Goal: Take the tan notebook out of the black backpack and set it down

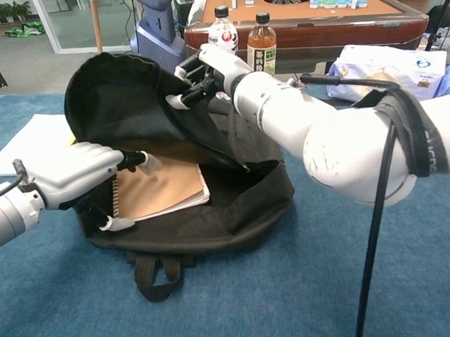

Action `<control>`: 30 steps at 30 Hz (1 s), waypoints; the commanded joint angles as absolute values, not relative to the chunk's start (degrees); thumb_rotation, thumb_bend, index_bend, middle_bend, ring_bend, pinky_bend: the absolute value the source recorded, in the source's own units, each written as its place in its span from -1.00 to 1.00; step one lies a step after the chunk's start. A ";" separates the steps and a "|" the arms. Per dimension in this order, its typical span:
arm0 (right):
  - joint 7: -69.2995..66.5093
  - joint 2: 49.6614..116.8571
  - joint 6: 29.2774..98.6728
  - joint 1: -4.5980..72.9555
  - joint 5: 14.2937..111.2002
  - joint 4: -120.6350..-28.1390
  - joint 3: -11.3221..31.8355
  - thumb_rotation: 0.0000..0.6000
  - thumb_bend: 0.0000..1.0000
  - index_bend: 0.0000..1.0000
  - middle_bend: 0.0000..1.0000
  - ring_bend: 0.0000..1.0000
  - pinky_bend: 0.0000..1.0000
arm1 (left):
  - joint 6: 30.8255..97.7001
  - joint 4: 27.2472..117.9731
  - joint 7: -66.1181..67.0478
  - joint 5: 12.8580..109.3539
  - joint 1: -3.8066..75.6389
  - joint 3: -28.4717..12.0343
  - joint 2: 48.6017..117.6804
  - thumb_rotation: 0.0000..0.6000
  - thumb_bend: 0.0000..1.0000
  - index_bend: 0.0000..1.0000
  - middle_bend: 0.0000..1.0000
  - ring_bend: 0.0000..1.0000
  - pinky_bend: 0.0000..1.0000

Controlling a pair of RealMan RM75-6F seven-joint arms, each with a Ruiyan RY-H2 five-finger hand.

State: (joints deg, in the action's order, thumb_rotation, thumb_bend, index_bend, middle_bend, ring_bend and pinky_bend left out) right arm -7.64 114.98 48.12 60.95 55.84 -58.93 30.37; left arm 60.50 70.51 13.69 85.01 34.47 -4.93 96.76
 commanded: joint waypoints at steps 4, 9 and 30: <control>-7.91 114.88 48.29 60.87 55.97 -59.33 30.30 1.00 0.02 0.71 0.08 -0.20 0.03 | 59.45 71.57 16.66 83.33 35.10 -5.24 97.38 1.00 -0.66 -0.69 -0.60 -0.58 -0.39; -7.87 114.78 48.54 60.75 56.02 -59.77 30.16 1.00 0.02 0.71 0.08 -0.20 0.03 | 59.00 71.50 18.62 82.19 35.48 -5.34 98.15 1.00 -0.66 -0.71 -0.63 -0.60 -0.40; -7.28 114.53 48.83 60.37 56.02 -61.19 29.49 1.00 0.01 0.71 0.08 -0.17 0.03 | 59.17 68.19 20.69 79.55 36.19 -5.81 100.59 1.00 -0.66 -0.70 -0.63 -0.60 -0.40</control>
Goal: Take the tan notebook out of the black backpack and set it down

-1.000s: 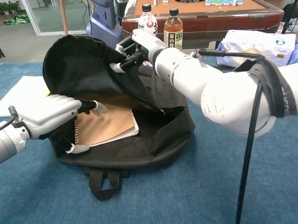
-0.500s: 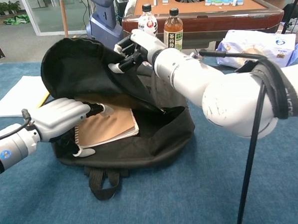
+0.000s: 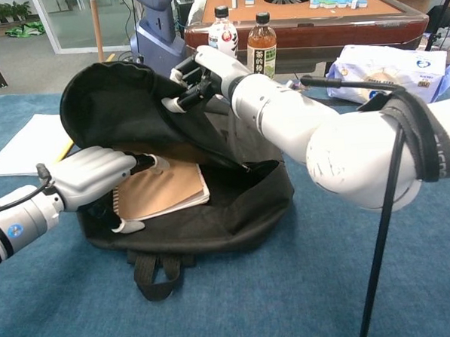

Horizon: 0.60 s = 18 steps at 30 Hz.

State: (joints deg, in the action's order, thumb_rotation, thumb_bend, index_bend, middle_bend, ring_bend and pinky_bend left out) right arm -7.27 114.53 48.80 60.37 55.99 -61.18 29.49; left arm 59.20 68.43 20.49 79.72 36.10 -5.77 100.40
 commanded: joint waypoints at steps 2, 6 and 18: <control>-7.37 114.50 48.83 60.34 56.05 -61.23 29.49 1.00 0.01 0.71 0.08 -0.17 0.03 | 58.99 67.96 20.84 79.30 36.29 -5.83 100.77 1.00 -0.67 -0.70 -0.63 -0.60 -0.40; -7.47 114.43 48.84 60.18 56.13 -61.43 29.33 1.00 0.01 0.71 0.08 -0.17 0.03 | 58.95 66.88 21.50 79.24 36.61 -5.75 101.41 1.00 -0.66 -0.70 -0.63 -0.60 -0.40; -7.62 114.33 49.04 59.93 56.42 -61.69 29.12 1.00 0.00 0.71 0.08 -0.16 0.03 | 59.08 64.81 21.64 78.45 36.92 -6.00 102.67 1.00 -0.65 -0.59 -0.63 -0.60 -0.40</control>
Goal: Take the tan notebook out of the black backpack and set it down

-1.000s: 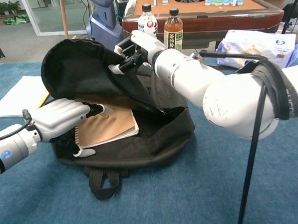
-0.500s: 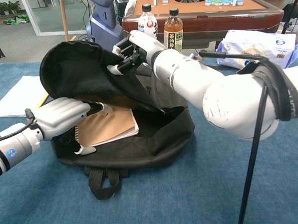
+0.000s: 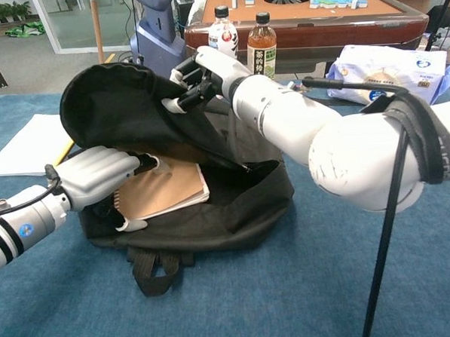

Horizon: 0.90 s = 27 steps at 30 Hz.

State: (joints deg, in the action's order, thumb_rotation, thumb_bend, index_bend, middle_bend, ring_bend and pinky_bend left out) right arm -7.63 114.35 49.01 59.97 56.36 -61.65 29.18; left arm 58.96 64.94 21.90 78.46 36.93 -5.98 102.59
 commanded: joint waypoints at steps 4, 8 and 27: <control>-7.64 114.35 49.02 59.89 56.47 -61.66 29.04 1.00 0.00 0.71 0.08 -0.16 0.03 | 59.59 64.28 21.24 78.61 36.85 -5.99 102.76 1.00 -0.57 -0.55 -0.63 -0.58 -0.39; -7.67 114.39 48.98 59.93 56.54 -61.68 29.02 1.00 -0.01 0.71 0.08 -0.15 0.03 | 60.08 63.70 20.79 78.57 36.78 -6.16 102.91 1.00 -0.52 -0.51 -0.62 -0.57 -0.37; -8.05 114.14 48.74 60.12 56.28 -61.53 29.56 1.00 -0.01 0.71 0.08 -0.13 0.03 | 67.37 56.29 19.57 81.01 36.46 -7.73 105.47 1.00 -0.25 -0.31 -0.39 -0.32 -0.12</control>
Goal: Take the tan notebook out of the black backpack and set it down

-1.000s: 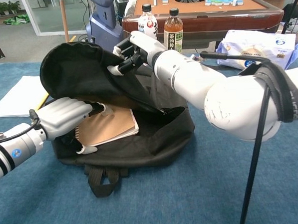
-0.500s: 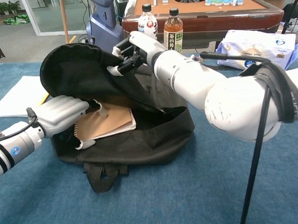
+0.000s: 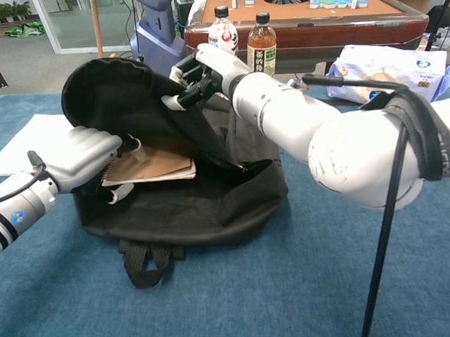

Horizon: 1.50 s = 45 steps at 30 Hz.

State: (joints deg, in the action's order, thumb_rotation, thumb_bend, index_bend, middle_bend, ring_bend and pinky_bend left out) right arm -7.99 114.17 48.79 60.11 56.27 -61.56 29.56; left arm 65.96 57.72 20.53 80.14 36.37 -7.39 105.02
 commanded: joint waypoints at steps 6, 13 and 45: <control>-8.68 114.08 48.52 60.24 56.12 -61.57 29.97 1.00 -0.01 0.71 0.08 -0.13 0.03 | 70.49 50.77 19.24 83.63 37.17 -7.48 107.20 1.00 -0.24 -0.07 -0.24 -0.12 0.03; -8.85 113.73 48.59 60.38 56.15 -61.97 30.26 1.00 -0.02 0.71 0.09 -0.11 0.03 | 73.10 44.88 18.84 85.58 38.50 -7.73 109.57 1.00 -0.23 0.19 -0.08 0.02 0.22; -10.01 113.43 47.30 59.91 54.73 -60.81 29.86 1.00 -0.03 0.71 0.09 -0.11 0.03 | 90.61 66.81 1.27 91.36 30.07 -7.93 89.46 1.00 -0.13 0.50 0.53 0.37 0.43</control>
